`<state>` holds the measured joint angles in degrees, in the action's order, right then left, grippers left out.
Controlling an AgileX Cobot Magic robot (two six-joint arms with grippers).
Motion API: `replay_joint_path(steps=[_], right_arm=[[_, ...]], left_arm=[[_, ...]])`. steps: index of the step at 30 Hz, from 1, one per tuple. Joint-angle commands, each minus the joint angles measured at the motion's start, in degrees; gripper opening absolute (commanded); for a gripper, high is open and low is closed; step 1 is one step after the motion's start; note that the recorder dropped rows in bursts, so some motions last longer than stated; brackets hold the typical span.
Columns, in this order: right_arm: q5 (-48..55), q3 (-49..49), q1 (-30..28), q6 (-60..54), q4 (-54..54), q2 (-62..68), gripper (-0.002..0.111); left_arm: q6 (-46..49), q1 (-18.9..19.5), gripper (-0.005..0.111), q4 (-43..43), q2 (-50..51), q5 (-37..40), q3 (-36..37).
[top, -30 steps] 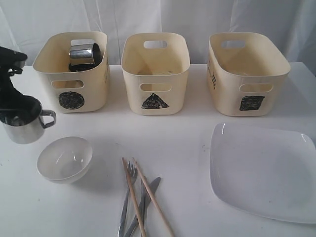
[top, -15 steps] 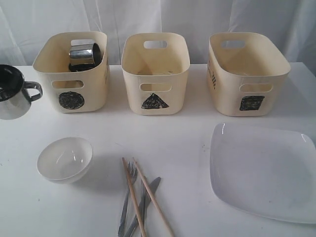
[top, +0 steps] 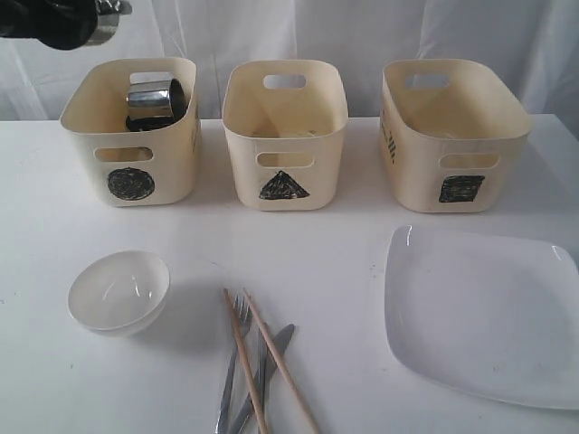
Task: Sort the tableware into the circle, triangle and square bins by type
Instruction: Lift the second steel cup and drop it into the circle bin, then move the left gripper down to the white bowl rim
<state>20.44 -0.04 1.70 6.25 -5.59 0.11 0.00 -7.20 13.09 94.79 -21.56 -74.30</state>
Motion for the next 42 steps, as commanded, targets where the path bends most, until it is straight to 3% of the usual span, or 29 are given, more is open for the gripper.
replay_joint_path(steps=[1,5,9,17,21,29,35,38,42], right_arm=[[-0.46,0.04,-0.35,0.01,-0.33,-0.11,0.0],[-0.46,0.04,-0.35,0.01,-0.33,-0.11,0.0],[-0.46,0.04,-0.35,0.01,-0.33,-0.11,0.0],[-0.46,0.04,-0.35,0.01,-0.33,-0.11,0.0],[-0.46,0.04,-0.35,0.01,-0.33,-0.11,0.0],[-0.46,0.04,-0.35,0.01,-0.33,-0.11,0.0],[-0.46,0.04,-0.35,0.01,-0.33,-0.11,0.0],[-0.46,0.04,-0.35,0.01,-0.33,-0.11,0.0],[-0.46,0.04,-0.35,0.01,-0.33,-0.11,0.0]], left_arm=[[2.44,0.83,0.0,-0.33,11.9,-1.42,-10.34],[2.6,1.31,0.0,0.83,19.86,5.3,-19.06],[2.83,1.21,0.005,2.13,20.5,8.9,-19.63],[-6.43,1.1,0.052,2.13,20.33,17.11,-19.66],[-9.88,1.1,0.06,2.13,18.32,24.07,-19.66],[-9.88,1.1,0.06,2.13,12.01,26.67,-19.66],[-9.88,1.1,0.056,1.85,5.18,39.79,-19.66],[-9.88,1.1,0.041,1.16,2.44,54.56,-19.66],[-7.12,1.1,0.009,-1.78,0.51,73.18,-18.38]])
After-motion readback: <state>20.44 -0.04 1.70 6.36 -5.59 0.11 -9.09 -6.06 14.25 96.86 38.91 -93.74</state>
